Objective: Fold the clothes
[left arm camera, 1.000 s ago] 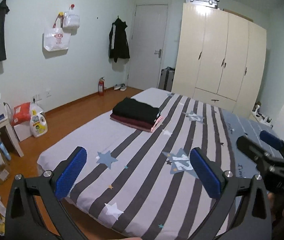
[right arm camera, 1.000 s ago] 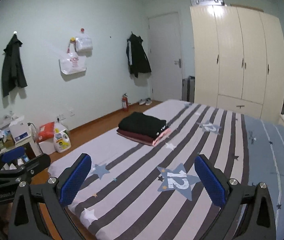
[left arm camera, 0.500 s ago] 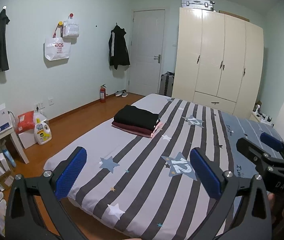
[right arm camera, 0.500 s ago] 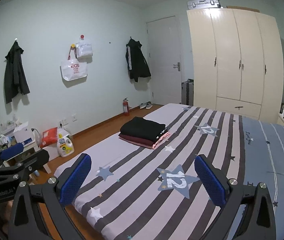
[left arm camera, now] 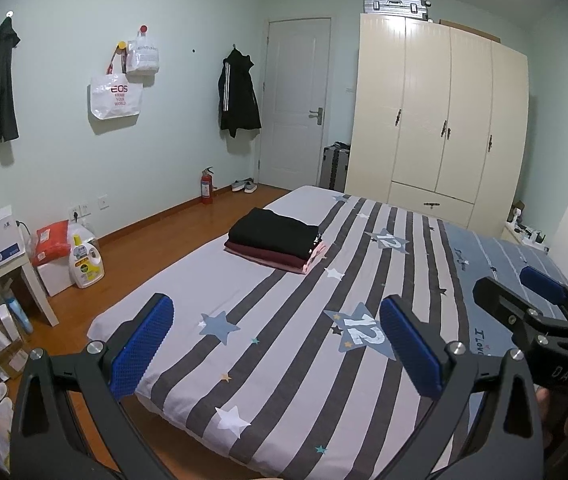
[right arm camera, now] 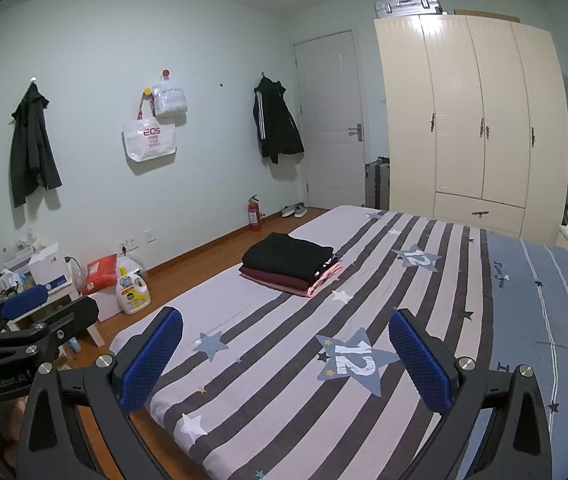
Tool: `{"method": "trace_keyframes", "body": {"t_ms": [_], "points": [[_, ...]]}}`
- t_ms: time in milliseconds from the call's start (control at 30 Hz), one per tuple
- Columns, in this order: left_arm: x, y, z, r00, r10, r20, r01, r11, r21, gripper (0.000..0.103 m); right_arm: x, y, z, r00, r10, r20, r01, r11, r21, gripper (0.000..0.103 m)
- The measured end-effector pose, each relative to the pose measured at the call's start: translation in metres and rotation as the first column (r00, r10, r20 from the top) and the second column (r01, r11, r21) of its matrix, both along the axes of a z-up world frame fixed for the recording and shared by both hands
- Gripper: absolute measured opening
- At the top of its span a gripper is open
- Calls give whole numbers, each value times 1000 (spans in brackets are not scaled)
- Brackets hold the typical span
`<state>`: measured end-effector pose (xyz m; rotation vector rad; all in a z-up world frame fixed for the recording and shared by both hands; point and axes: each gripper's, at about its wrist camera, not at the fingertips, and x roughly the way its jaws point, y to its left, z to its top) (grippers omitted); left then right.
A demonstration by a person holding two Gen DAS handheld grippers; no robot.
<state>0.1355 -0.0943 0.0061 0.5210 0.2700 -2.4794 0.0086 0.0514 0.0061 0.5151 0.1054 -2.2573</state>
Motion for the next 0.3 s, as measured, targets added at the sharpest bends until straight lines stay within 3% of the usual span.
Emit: {"method": "trace_keyframes", "body": {"t_ms": [300], "points": [[-1, 4, -2, 1000, 3, -5, -3, 1000, -6, 102, -1, -2, -3, 1000, 0, 7, 0, 1000, -1, 102]]}}
